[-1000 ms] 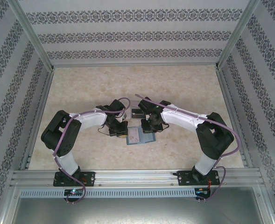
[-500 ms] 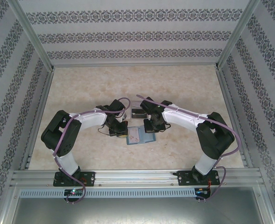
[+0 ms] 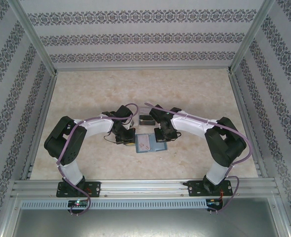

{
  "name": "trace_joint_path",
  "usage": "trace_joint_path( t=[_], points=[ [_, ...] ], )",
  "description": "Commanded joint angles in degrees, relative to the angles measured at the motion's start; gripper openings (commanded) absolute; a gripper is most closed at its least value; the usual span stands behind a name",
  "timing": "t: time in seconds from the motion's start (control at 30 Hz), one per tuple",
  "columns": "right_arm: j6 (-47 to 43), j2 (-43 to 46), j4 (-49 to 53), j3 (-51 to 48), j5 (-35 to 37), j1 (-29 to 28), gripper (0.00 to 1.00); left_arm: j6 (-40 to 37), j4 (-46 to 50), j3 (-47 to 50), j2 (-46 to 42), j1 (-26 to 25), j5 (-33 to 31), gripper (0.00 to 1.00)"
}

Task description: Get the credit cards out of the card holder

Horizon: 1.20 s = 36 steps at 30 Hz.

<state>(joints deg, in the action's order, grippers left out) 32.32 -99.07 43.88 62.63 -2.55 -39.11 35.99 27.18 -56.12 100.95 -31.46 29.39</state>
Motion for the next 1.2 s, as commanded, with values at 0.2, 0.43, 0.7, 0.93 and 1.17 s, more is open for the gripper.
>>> trace_joint_path(
  t=[0.2, 0.43, 0.7, 0.93, 1.17],
  points=[
    [-1.6, 1.6, 4.8, 1.2, 4.2, 0.4, 0.19, -1.0, 3.0, -1.2, -0.2, -0.5, -1.8, 0.0],
    [-1.7, 4.6, 7.3, 3.9, 3.9, 0.4, 0.22, -1.2, 5.8, -3.5, -2.6, -0.6, -2.8, 0.0],
    [0.4, 7.0, 1.5, 4.0, -4.8, 0.2, 0.22, -0.7, 6.9, -7.3, -4.3, -1.0, -1.3, 0.0],
    [1.5, 6.9, -1.6, 2.5, -7.7, 0.0, 0.22, 0.7, 3.8, -6.9, -0.3, -2.4, 0.6, 0.0],
    [6.7, 5.8, -12.7, -1.1, -17.5, -0.4, 0.21, 0.8, 3.4, -5.7, 0.3, -2.4, -0.4, 0.0]
  ],
)
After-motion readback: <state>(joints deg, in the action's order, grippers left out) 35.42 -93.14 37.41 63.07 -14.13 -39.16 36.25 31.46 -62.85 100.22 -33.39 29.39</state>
